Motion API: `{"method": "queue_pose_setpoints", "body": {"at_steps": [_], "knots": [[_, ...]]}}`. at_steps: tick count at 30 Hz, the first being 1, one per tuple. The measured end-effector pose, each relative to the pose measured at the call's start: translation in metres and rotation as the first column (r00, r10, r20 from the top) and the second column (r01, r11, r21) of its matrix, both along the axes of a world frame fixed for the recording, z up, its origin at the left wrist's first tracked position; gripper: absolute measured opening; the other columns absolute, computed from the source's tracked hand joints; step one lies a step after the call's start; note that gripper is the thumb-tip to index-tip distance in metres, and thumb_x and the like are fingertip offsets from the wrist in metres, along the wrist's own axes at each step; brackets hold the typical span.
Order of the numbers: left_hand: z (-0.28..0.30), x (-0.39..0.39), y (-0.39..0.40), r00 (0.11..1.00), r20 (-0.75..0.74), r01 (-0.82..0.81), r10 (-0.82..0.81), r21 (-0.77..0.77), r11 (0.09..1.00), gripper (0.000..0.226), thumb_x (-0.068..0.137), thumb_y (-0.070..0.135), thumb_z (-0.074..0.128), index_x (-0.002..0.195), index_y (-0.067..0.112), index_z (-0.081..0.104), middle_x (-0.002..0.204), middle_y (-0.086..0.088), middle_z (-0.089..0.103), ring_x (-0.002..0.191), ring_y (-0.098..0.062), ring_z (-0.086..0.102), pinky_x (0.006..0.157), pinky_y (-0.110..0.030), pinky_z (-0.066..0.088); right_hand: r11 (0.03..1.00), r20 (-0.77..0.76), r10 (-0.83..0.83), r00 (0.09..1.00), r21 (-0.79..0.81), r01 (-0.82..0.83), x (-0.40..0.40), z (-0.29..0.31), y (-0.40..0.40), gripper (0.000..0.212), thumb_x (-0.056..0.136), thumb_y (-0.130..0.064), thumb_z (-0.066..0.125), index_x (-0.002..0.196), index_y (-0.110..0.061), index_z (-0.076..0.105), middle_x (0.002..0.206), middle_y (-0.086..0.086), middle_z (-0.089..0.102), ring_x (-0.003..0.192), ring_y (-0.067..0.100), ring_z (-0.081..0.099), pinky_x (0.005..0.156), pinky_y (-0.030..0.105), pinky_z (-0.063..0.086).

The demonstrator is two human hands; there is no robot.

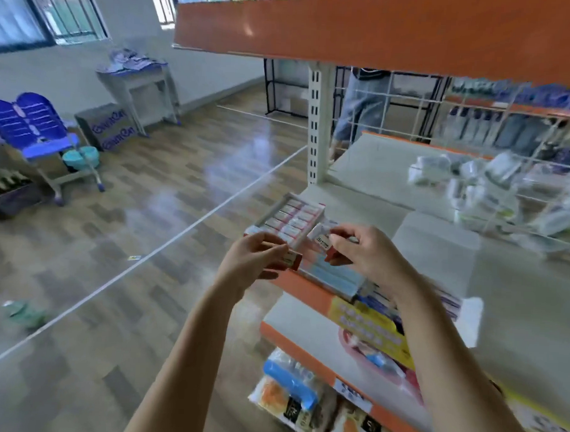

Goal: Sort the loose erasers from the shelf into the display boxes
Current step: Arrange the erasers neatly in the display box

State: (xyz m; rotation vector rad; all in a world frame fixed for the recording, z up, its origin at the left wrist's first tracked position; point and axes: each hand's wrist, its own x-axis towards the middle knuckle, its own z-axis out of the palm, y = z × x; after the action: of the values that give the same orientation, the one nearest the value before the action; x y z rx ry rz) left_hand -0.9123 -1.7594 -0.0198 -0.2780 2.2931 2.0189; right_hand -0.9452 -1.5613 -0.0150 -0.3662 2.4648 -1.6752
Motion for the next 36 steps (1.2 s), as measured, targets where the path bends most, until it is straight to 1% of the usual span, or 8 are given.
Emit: {"method": "queue_pose_setpoints", "body": {"at_steps": [5,9,15,18,22,29,32,36], "knots": [[0.007,-0.049,-0.040,0.999,-0.006,-0.037,0.037,-0.066,0.997,0.004,0.084,0.014,0.067,0.083,0.016,0.065,0.070,0.003,0.068,0.061,-0.005,0.064,0.050,-0.016,0.049,0.992,0.018,0.040,0.999,0.122,-0.042,-0.041,0.005,-0.037,0.019,0.093,-0.022,0.055,0.107,-0.014,0.065,0.087,0.004,0.068,0.077,0.021,0.068,0.078,0.039,0.057],[0.007,-0.082,-0.064,0.999,0.005,0.042,-0.042,-0.061,0.997,0.002,0.083,0.012,0.067,0.084,0.013,0.066,0.069,0.005,0.070,0.064,-0.003,0.064,0.050,-0.014,0.047,0.966,0.023,0.057,0.998,0.250,-0.061,-0.064,0.001,-0.055,0.023,0.093,-0.027,0.055,0.108,-0.015,0.067,0.100,0.002,0.067,0.092,0.019,0.062,0.089,0.044,0.049],[-0.004,-0.129,-0.099,0.970,-0.005,0.237,-0.244,-0.206,0.949,0.002,0.082,0.017,0.069,0.084,0.017,0.069,0.070,0.010,0.071,0.062,0.005,0.061,0.055,-0.012,0.042,0.918,0.101,0.007,0.995,0.394,-0.047,-0.075,-0.003,-0.080,0.019,0.091,-0.032,0.057,0.106,-0.027,0.068,0.100,-0.007,0.069,0.094,0.015,0.063,0.089,0.037,0.048],[-0.010,-0.150,-0.112,0.941,0.005,0.332,-0.340,-0.228,0.915,0.002,0.081,0.017,0.070,0.082,0.018,0.071,0.072,0.007,0.072,0.062,0.003,0.060,0.055,-0.011,0.045,0.890,0.147,-0.031,0.989,0.455,-0.040,-0.073,-0.007,-0.089,0.016,0.091,-0.032,0.057,0.104,-0.034,0.067,0.105,-0.012,0.068,0.094,0.005,0.061,0.085,0.027,0.048],[-0.016,-0.171,-0.117,0.877,0.042,0.471,-0.479,-0.274,0.838,0.002,0.082,0.019,0.069,0.082,0.021,0.071,0.075,0.005,0.072,0.065,-0.001,0.062,0.057,-0.012,0.048,0.894,0.185,-0.101,0.977,0.448,0.008,-0.066,-0.005,-0.096,0.016,0.090,-0.030,0.059,0.104,-0.034,0.067,0.104,-0.018,0.066,0.092,-0.008,0.057,0.079,0.014,0.044],[-0.015,-0.183,-0.111,0.767,0.012,0.578,-0.641,-0.448,0.683,0.002,0.079,0.027,0.071,0.081,0.028,0.070,0.075,0.010,0.071,0.067,-0.002,0.063,0.066,-0.019,0.053,0.852,0.212,-0.186,0.959,0.520,0.050,-0.054,-0.002,-0.104,0.018,0.091,-0.027,0.058,0.105,-0.036,0.066,0.107,-0.019,0.064,0.095,-0.004,0.058,0.086,0.020,0.046],[-0.015,-0.185,-0.110,0.740,0.006,0.582,-0.672,-0.507,0.636,0.003,0.079,0.030,0.071,0.081,0.029,0.070,0.074,0.013,0.070,0.067,0.001,0.063,0.067,-0.019,0.053,0.831,0.180,-0.236,0.955,0.547,0.102,-0.051,-0.002,-0.108,0.020,0.092,-0.026,0.057,0.107,-0.034,0.066,0.108,-0.018,0.064,0.090,-0.005,0.056,0.078,0.013,0.042],[-0.016,-0.185,-0.108,0.696,0.008,0.583,-0.718,-0.590,0.559,0.005,0.079,0.031,0.071,0.083,0.028,0.071,0.074,0.016,0.068,0.066,0.006,0.061,0.060,-0.010,0.045,0.797,0.166,-0.259,0.952,0.593,0.114,-0.051,-0.005,-0.115,0.019,0.091,-0.027,0.058,0.106,-0.033,0.068,0.103,-0.019,0.063,0.091,0.000,0.056,0.074,0.016,0.041]]}}
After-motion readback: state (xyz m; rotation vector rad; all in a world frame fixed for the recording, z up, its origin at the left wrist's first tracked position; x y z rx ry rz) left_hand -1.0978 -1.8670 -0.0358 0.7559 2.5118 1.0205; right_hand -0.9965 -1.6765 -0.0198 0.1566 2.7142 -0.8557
